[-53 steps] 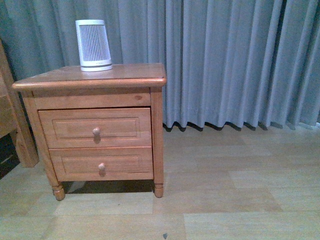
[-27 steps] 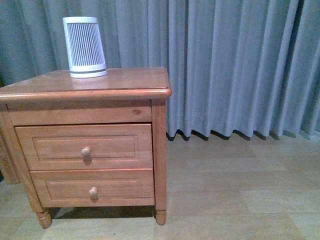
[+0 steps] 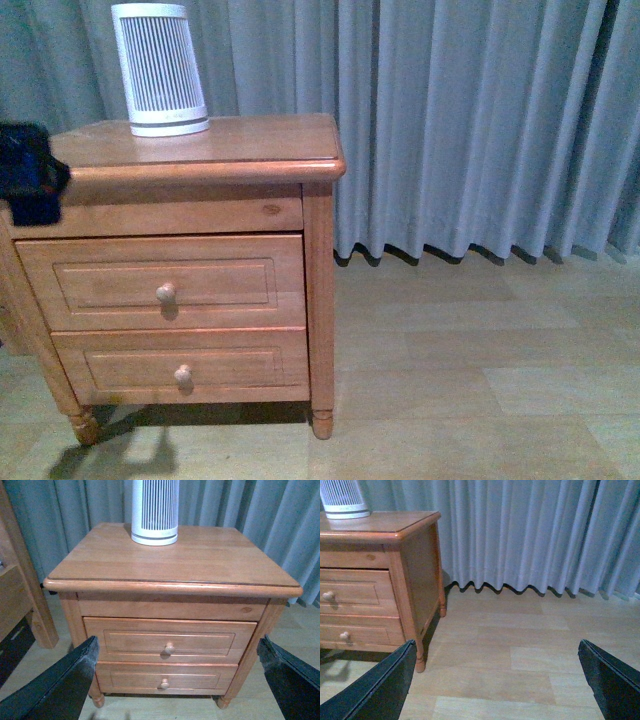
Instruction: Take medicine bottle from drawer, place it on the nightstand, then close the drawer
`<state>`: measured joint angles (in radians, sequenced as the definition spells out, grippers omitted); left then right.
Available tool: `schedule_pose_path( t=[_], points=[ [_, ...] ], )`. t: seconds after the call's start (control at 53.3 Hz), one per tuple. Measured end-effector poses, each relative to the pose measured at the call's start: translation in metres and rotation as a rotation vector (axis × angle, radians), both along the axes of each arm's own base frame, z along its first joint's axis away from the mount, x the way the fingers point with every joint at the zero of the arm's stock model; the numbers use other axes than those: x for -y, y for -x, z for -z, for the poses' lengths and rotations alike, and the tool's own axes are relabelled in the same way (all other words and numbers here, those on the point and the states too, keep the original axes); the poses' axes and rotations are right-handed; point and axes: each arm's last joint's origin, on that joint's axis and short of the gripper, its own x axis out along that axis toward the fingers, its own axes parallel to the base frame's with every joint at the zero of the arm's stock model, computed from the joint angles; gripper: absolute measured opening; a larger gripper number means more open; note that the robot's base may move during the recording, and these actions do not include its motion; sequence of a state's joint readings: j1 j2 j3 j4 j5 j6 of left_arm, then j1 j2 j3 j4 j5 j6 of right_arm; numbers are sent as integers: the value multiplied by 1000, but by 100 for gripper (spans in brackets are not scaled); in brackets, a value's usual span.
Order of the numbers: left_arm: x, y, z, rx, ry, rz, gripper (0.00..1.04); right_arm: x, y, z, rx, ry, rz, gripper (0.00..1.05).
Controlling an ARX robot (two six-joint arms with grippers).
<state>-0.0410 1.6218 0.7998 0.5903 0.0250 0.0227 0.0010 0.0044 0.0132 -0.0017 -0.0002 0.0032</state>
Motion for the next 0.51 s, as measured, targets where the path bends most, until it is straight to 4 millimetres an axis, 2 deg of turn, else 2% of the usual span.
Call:
schedule_pose_path(
  t=[0.094, 0.225, 0.356, 0.506],
  points=[
    [7, -26, 39, -90, -3, 11, 98, 0, 0, 0, 0, 0, 0, 98],
    [17, -56, 79, -166, 11, 15, 98, 0, 0, 0, 0, 0, 0, 98],
    [29, -82, 103, -182, 26, 18, 98, 0, 0, 0, 0, 0, 0, 98],
    [42, -109, 120, -178, 44, 15, 98, 0, 0, 0, 0, 0, 0, 98]
  ],
)
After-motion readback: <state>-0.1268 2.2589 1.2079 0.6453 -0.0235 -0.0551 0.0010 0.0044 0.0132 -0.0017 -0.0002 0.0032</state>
